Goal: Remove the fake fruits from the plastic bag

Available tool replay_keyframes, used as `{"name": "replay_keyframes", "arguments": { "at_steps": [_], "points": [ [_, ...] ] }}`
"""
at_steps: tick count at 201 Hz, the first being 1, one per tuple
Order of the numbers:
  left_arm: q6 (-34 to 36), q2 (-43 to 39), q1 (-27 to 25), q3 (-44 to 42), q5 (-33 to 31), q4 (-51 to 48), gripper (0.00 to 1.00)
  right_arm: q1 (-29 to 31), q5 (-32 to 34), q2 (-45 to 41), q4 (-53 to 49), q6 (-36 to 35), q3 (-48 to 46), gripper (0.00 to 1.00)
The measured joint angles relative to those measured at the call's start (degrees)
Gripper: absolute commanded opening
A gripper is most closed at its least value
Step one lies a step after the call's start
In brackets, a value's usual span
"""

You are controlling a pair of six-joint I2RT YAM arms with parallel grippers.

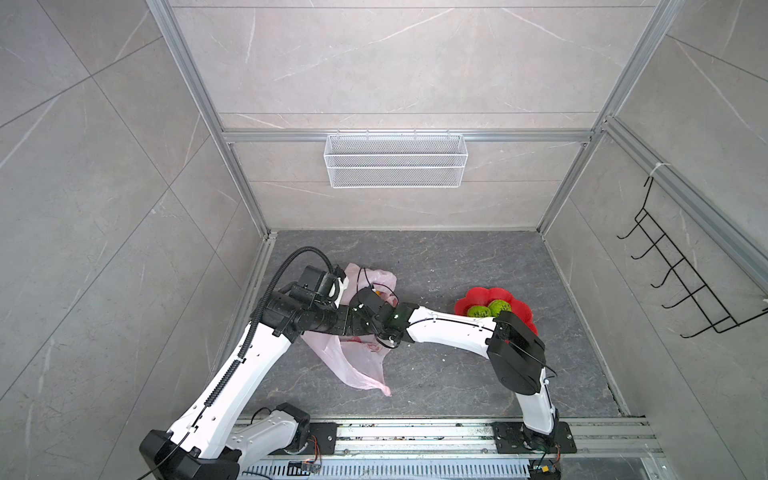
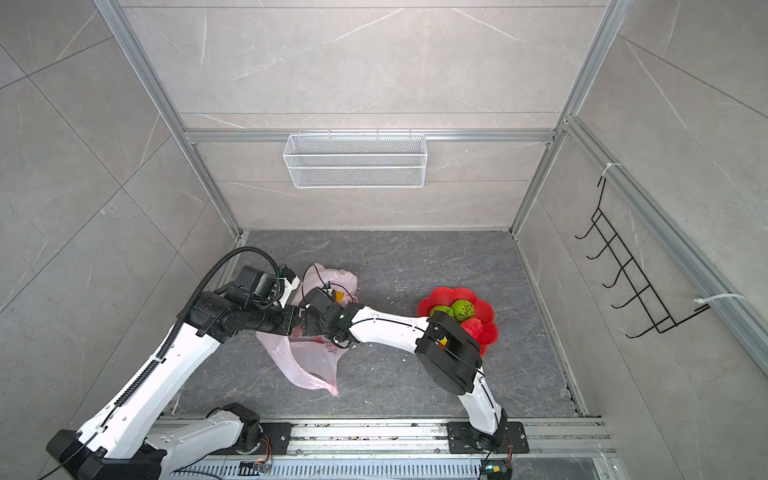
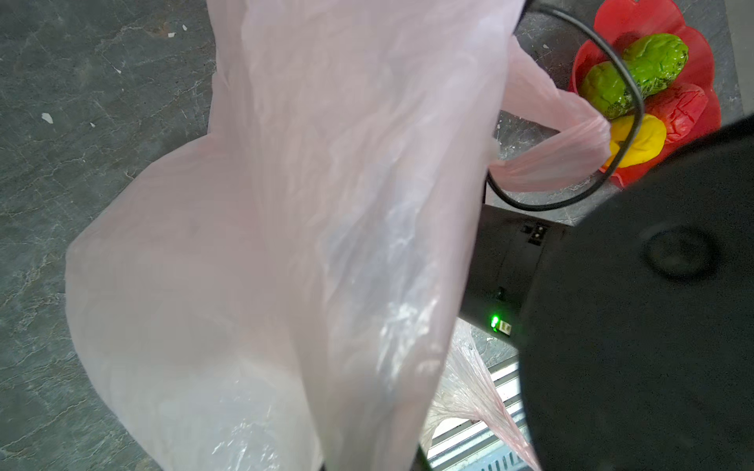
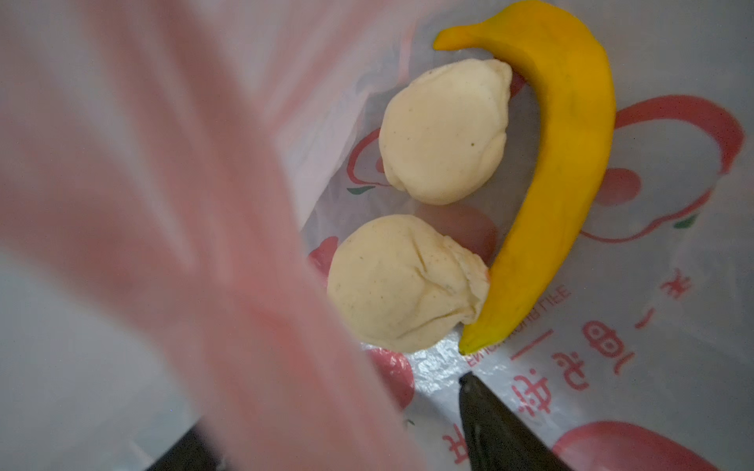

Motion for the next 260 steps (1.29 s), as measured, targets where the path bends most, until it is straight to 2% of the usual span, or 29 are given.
{"name": "replay_keyframes", "arguments": {
  "at_steps": [78,260],
  "points": [
    [-1.01,-0.68,0.0,-2.62,0.28,4.04,0.02,-0.22,1.01,4.87,-2.45,4.96,3.56,0.86],
    [0.31,0.63,0.02,-4.72,2.16,6.23,0.0,-1.03,1.38,10.93,-1.57,6.64,8.44,0.89]
  ]
}}
